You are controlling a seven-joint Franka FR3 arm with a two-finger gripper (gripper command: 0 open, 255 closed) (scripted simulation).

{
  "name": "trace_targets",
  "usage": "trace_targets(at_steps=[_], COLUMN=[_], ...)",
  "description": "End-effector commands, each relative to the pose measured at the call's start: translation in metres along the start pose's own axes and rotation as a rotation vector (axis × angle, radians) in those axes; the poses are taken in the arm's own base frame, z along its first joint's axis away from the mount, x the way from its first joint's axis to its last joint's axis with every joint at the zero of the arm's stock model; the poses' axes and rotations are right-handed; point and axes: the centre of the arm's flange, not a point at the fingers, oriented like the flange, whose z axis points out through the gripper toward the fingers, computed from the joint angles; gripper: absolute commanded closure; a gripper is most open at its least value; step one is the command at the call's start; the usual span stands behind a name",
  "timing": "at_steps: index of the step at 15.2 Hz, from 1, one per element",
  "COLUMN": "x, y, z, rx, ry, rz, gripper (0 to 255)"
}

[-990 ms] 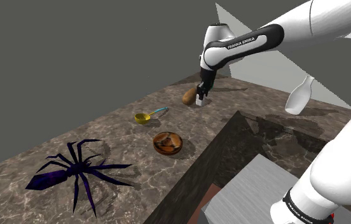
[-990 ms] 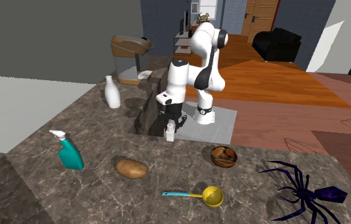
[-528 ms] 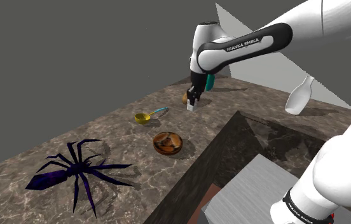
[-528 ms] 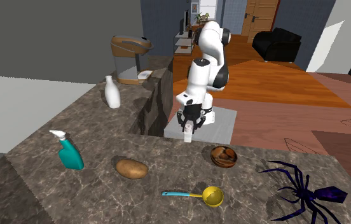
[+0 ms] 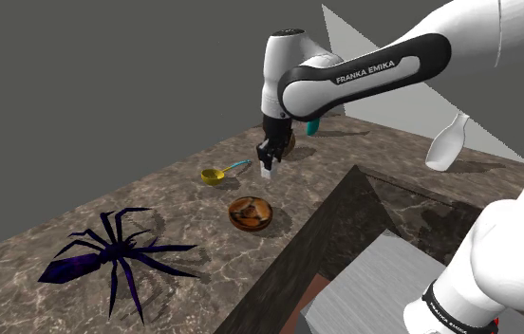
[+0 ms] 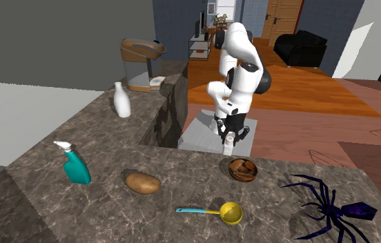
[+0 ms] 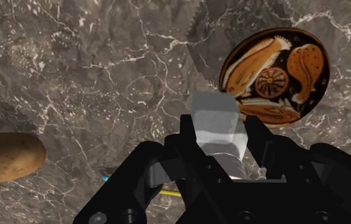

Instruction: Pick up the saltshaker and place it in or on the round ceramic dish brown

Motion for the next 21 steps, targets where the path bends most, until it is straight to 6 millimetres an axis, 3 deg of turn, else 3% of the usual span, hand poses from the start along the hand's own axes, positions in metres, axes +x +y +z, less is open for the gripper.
trace_targets(at_steps=[1, 5, 21], x=[-0.002, -0.003, -0.01], y=[-0.023, -0.083, -0.092], z=[-0.003, -0.013, 0.07], rx=[0.0, 0.0, 0.0], ry=[0.0, 0.0, 0.0], rz=[0.002, 0.002, 0.002], gripper=[255, 255, 255])
